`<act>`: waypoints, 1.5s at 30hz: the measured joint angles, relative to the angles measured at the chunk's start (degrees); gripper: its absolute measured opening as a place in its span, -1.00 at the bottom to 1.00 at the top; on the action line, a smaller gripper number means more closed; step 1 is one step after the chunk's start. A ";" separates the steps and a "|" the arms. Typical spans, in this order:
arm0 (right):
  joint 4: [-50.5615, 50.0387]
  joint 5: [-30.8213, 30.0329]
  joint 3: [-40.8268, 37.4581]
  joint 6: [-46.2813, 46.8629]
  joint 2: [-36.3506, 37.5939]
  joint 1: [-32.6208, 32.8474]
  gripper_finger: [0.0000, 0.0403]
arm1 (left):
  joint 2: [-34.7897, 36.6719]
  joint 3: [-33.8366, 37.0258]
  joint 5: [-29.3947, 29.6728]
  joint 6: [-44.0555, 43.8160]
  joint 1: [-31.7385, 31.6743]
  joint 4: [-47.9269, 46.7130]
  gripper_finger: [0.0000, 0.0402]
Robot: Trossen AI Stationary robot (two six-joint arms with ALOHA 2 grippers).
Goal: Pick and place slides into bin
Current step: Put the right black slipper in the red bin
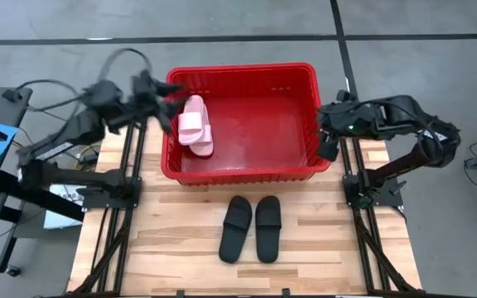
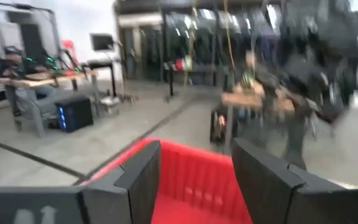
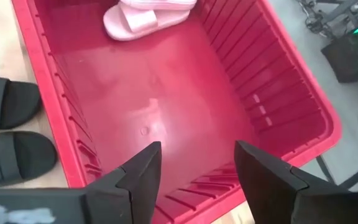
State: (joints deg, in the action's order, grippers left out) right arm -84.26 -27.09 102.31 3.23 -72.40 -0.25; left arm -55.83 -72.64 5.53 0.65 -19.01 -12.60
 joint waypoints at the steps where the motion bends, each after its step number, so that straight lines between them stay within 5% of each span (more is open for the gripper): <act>1: 0.10 0.02 -0.30 0.26 -0.06 0.19 -0.02 | -1.72 -1.42 2.89 1.69 3.52 -1.24 -0.07; 6: 0.35 0.24 -2.28 2.39 0.45 2.66 -0.04 | -6.58 -7.08 16.77 7.10 18.19 -8.10 -0.07; 11: 0.58 0.20 -4.63 9.91 2.85 7.85 -0.02 | -4.17 -8.38 27.88 5.38 28.54 -13.34 -0.07; 20: 4.53 -0.16 -15.08 31.26 5.24 23.22 0.01 | 1.19 -3.58 34.26 2.46 37.92 -15.17 -0.07; 34: 12.51 -10.36 -23.59 63.03 -7.79 42.89 -0.02 | 16.65 18.13 27.60 -3.30 40.41 0.70 -0.07; 45: 17.95 -6.52 -23.62 67.34 -22.63 44.83 -0.02 | 19.04 23.03 23.64 -7.50 43.57 4.50 -0.07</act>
State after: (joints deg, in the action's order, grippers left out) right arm -66.32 -33.61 78.70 70.57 -95.04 44.58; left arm -36.80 -49.60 29.17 -6.85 24.56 -8.10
